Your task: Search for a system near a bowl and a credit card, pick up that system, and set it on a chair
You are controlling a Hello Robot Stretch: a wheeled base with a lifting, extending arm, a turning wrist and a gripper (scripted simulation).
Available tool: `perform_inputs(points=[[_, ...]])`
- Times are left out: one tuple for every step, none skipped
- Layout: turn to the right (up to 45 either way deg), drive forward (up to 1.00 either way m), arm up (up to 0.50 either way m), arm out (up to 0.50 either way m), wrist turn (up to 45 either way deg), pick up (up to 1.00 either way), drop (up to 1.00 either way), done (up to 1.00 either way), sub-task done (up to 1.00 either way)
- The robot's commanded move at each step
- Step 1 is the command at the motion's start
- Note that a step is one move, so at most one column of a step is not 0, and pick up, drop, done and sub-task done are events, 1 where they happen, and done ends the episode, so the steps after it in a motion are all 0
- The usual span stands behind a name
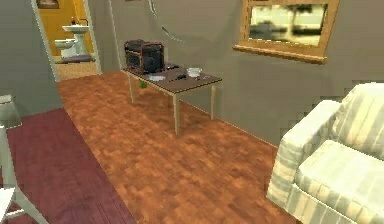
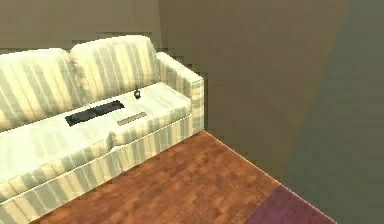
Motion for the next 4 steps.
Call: perform_inputs(points=[[45.0,0.00,0.00,0.00,0.0,0.00,0.00,0.00,0.00],[42.0,0.00,0.00,0.00,0.0,0.00,0.00,0.00,0.00],[0.0,0.25,0.00,0.00,0.0,0.00,0.00,0.00,0.00],[-45.0,0.00,0.00,0.00,0.0,0.00,0.00,0.00,0.00]])
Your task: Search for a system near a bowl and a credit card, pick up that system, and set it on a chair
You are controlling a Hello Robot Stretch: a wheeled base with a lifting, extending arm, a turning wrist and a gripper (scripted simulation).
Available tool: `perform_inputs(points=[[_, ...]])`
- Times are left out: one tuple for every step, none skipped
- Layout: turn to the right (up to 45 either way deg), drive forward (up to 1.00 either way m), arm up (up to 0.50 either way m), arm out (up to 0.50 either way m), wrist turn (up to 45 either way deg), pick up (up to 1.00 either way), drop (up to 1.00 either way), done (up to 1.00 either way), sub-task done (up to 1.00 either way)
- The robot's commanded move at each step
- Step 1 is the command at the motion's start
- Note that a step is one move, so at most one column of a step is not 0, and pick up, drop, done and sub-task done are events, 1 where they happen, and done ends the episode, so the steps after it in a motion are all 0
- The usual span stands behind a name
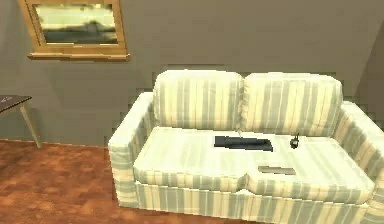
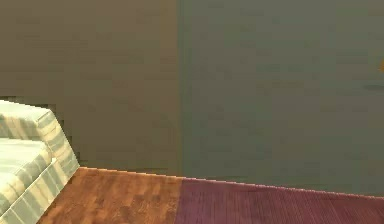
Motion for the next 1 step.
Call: perform_inputs(points=[[-27.0,0.00,0.00,0.00,0.0,0.00,0.00,0.00,0.00]])
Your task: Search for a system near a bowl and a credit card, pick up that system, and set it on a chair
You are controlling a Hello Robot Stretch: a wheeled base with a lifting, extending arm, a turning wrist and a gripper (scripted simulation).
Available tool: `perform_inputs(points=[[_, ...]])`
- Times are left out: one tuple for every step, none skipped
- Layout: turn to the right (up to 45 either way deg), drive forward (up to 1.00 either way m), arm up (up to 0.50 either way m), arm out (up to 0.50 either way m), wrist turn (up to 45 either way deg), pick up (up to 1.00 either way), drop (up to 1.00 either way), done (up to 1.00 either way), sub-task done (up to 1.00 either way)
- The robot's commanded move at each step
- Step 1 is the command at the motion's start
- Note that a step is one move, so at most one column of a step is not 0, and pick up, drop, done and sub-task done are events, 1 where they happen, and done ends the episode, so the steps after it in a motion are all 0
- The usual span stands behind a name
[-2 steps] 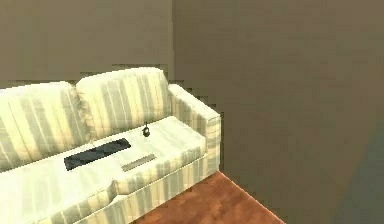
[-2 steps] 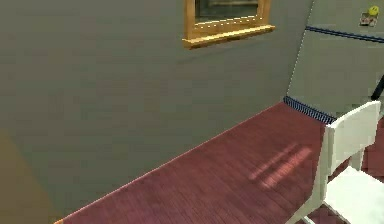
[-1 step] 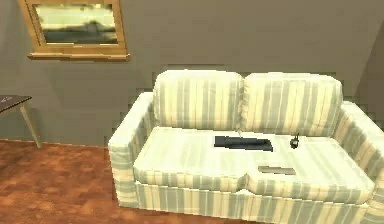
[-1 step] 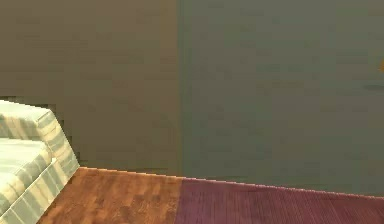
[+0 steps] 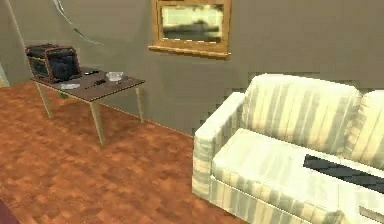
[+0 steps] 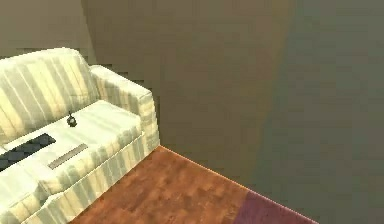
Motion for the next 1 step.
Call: perform_inputs(points=[[-3.0,0.00,0.00,0.00,0.0,0.00,0.00,0.00,0.00]])
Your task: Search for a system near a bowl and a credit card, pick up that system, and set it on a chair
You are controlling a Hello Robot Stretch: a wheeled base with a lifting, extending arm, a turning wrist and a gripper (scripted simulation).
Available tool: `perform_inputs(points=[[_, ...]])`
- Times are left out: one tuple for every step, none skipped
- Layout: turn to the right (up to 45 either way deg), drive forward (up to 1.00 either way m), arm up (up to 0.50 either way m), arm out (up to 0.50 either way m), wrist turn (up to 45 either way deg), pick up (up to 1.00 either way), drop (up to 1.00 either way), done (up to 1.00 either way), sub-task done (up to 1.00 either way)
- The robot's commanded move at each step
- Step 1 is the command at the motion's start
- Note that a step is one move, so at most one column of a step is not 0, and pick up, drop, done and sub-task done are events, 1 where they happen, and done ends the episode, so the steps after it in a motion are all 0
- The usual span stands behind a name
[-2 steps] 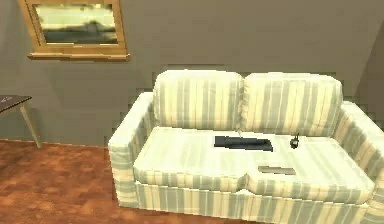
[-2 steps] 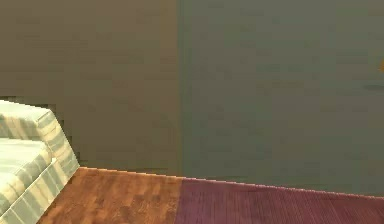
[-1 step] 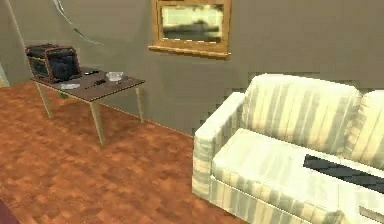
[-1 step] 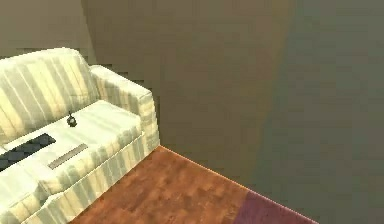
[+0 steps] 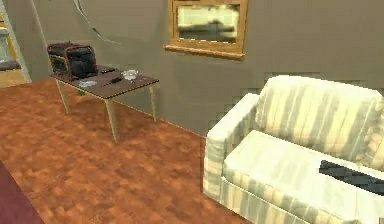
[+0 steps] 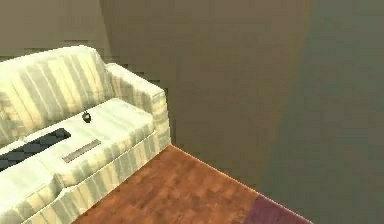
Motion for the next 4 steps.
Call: perform_inputs(points=[[0.0,0.50,0.00,0.00,0.0,0.00,0.00,0.00,0.00],[-45.0,0.00,0.00,0.00,0.0,0.00,0.00,0.00,0.00],[-45.0,0.00,0.00,0.00,0.0,0.00,0.00,0.00,0.00],[-27.0,0.00,0.00,0.00,0.0,0.00,0.00,0.00,0.00]])
